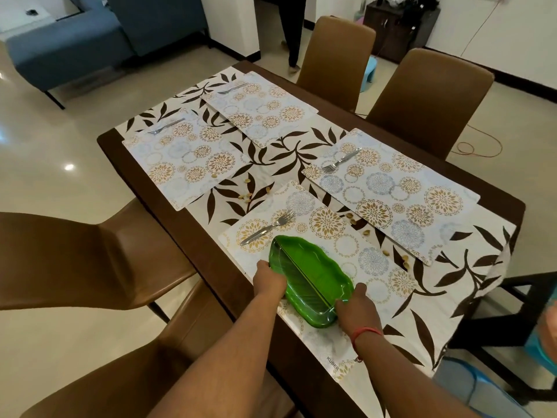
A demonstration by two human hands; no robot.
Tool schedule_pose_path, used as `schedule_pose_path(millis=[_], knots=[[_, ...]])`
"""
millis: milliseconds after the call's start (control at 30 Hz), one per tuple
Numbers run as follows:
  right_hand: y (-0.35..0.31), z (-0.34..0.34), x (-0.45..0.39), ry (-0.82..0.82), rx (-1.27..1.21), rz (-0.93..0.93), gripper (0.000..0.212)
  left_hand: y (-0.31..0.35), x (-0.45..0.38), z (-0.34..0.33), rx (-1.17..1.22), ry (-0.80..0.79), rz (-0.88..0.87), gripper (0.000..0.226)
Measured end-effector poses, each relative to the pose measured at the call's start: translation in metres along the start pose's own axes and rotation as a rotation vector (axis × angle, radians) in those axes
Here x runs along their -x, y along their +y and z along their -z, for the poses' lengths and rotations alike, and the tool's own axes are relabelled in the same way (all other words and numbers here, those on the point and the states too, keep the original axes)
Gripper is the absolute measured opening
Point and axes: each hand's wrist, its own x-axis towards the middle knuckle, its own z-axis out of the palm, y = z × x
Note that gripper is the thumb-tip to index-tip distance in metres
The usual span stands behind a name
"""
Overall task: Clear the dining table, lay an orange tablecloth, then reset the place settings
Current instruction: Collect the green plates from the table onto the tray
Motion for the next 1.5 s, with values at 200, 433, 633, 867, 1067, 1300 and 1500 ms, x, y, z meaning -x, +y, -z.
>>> schedule_pose_path(millis=[200, 433, 633, 867, 1067, 1300, 1500], knots=[[-0.004, 0.0, -0.008, -0.022, -0.131, -0.043, 0.037, 0.0, -0.003, -0.002, -0.06, -0.039, 0.008, 0.021], [0.003, 0.006, -0.005, -0.011, -0.297, -0.109, 0.049, 0.01, -0.003, -0.003, -0.09, -0.076, -0.074, 0.019], [0.018, 0.027, 0.003, 0.116, -0.552, -0.203, 0.05, 0.036, 0.009, -0.027, -0.08, -0.177, -0.234, 0.017], [0.086, 0.074, 0.044, 0.34, -0.648, -0.381, 0.025, 0.057, 0.072, -0.096, -0.264, -0.351, -0.494, 0.028], [0.159, 0.106, 0.086, 0.496, -0.792, -0.459, 0.015, 0.063, 0.143, -0.152, -0.321, -0.498, -0.625, 0.023], [0.249, 0.133, 0.15, 0.607, -0.953, -0.497, 0.018, 0.046, 0.248, -0.202, -0.353, -0.574, -0.728, 0.021], [0.345, 0.139, 0.227, 0.679, -1.001, -0.508, 0.02, -0.019, 0.343, -0.242, -0.341, -0.641, -0.745, 0.031]])
